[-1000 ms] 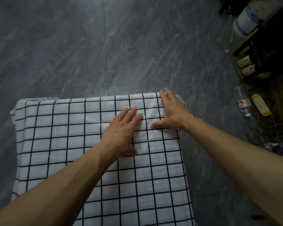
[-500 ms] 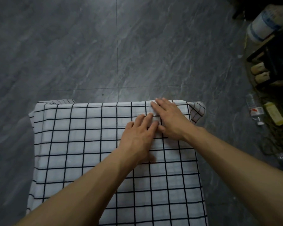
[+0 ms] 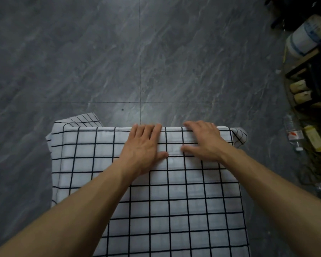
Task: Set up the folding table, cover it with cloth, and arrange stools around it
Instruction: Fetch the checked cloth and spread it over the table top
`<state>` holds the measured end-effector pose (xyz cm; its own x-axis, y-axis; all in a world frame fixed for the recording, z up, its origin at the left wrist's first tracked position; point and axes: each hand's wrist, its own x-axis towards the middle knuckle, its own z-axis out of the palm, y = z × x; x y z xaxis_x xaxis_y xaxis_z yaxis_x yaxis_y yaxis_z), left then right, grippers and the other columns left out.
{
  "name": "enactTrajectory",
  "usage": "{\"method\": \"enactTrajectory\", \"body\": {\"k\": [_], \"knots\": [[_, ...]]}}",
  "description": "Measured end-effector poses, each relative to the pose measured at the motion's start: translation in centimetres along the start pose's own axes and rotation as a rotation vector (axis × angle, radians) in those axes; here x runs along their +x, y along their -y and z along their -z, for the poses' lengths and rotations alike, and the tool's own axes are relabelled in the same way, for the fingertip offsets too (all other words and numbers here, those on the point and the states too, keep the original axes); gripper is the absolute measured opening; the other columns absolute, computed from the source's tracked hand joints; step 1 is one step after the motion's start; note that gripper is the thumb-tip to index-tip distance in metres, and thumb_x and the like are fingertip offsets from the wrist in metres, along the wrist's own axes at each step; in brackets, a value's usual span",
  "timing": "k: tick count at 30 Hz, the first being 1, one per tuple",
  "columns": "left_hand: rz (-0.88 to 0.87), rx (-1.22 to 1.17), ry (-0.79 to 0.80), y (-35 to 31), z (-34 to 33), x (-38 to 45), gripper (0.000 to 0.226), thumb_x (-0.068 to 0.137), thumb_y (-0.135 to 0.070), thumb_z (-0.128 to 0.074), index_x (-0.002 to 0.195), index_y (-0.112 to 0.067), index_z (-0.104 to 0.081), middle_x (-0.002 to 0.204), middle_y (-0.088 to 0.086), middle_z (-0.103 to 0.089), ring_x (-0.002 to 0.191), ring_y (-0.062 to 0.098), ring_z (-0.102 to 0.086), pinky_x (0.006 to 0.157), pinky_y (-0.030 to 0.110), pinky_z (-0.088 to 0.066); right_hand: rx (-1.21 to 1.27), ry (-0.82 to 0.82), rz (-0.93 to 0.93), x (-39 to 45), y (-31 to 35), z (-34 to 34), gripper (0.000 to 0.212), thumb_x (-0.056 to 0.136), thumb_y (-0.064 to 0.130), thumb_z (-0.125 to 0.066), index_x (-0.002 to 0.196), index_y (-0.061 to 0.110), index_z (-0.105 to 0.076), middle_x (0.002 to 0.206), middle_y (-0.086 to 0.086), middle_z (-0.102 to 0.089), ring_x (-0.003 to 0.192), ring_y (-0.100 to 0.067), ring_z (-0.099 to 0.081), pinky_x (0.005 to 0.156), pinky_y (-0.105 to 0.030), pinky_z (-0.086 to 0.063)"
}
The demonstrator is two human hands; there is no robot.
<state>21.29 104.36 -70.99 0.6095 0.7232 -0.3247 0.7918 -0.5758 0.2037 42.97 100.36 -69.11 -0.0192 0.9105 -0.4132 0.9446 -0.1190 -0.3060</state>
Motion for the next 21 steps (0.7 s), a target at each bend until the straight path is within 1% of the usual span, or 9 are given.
{"method": "enactTrajectory", "body": {"k": [2,4,6,7,11,14,18,20,21], "knots": [[-0.009,-0.008,-0.001,0.3,-0.2,-0.1,0.092,0.09,-0.07,-0.036,0.156,-0.017,-0.002,0.155,0.005,-0.019,0.143,0.027,-0.017,0.123,0.046,-0.004,0.124,-0.21,0.027,0.9,2.3,-1.2,0.066,0.088,0.059,-0.041,0.141,0.02,-0.046,0.137,-0.005,-0.052,0.128,-0.024,-0.044,0.114,-0.045,-0.027],[-0.019,-0.017,-0.01,0.6,-0.4,-0.1,0.093,0.088,-0.073,-0.028,0.157,-0.017,-0.002,0.156,0.005,-0.019,0.144,0.026,-0.016,0.123,0.045,-0.003,0.189,-0.326,0.061,1.7,4.3,-3.1,0.057,0.093,0.052,-0.035,0.132,0.015,-0.056,0.126,-0.006,-0.06,0.118,-0.025,-0.052,0.11,-0.046,-0.033],[-0.027,-0.038,-0.034,0.9,-0.6,-0.2,0.099,0.081,-0.078,-0.015,0.157,-0.014,-0.008,0.155,0.005,-0.025,0.141,0.025,-0.021,0.123,0.044,-0.007,0.131,-0.356,0.079,1.9,5.4,-4.9,0.049,0.095,0.046,-0.036,0.125,0.017,-0.06,0.117,-0.002,-0.064,0.112,-0.023,-0.055,0.108,-0.043,-0.032],[-0.033,-0.044,-0.051,1.1,-0.6,-0.2,0.102,0.08,-0.079,-0.015,0.156,-0.012,-0.013,0.153,0.007,-0.029,0.139,0.026,-0.026,0.122,0.044,-0.01,0.095,-0.377,0.08,1.9,5.6,-5.5,0.044,0.095,0.044,-0.038,0.123,0.018,-0.061,0.114,-0.001,-0.064,0.11,-0.022,-0.055,0.107,-0.042,-0.032],[-0.047,-0.071,-0.142,3.0,-0.8,-0.6,0.099,0.078,-0.077,-0.043,0.147,-0.007,-0.035,0.141,0.01,-0.047,0.128,0.027,-0.041,0.115,0.038,-0.022,0.01,-0.46,0.077,1.9,5.3,-6.2,0.036,0.096,0.041,-0.046,0.12,0.018,-0.06,0.109,-0.001,-0.062,0.103,-0.022,-0.051,0.1,-0.039,-0.035],[0.008,-0.042,-0.204,5.9,-0.8,-2.2,0.088,0.081,-0.075,-0.044,0.139,-0.009,-0.043,0.131,0.009,-0.052,0.121,0.028,-0.045,0.113,0.041,-0.03,-0.004,-0.441,0.048,2.1,5.4,-6.2,0.038,0.096,0.042,-0.044,0.122,0.019,-0.06,0.11,-0.002,-0.061,0.103,-0.023,-0.051,0.1,-0.039,-0.035],[0.168,0.024,-0.285,10.4,-1.3,-5.4,0.071,0.091,-0.062,-0.039,0.138,-0.01,-0.044,0.131,0.01,-0.049,0.124,0.031,-0.043,0.117,0.049,-0.024,0.007,-0.443,0.049,1.9,5.7,-6.1,0.037,0.095,0.041,-0.044,0.121,0.02,-0.06,0.112,-0.001,-0.062,0.105,-0.023,-0.052,0.102,-0.041,-0.035],[0.196,0.03,-0.284,10.8,-1.5,-6.0,0.068,0.091,-0.058,-0.038,0.139,-0.009,-0.043,0.133,0.01,-0.046,0.128,0.032,-0.04,0.118,0.053,-0.021,-0.001,-0.443,0.037,1.8,5.9,-6.2,0.036,0.093,0.039,-0.043,0.119,0.02,-0.06,0.109,-0.001,-0.062,0.104,-0.024,-0.052,0.101,-0.042,-0.035],[0.197,0.023,-0.275,10.7,-1.6,-6.0,0.068,0.091,-0.058,-0.038,0.139,-0.009,-0.043,0.133,0.01,-0.045,0.129,0.032,-0.04,0.118,0.054,-0.02,-0.002,-0.438,-0.003,2.0,6.1,-6.0,0.038,0.09,0.038,-0.041,0.115,0.019,-0.062,0.105,-0.003,-0.063,0.101,-0.026,-0.054,0.099,-0.043,-0.035]]}}
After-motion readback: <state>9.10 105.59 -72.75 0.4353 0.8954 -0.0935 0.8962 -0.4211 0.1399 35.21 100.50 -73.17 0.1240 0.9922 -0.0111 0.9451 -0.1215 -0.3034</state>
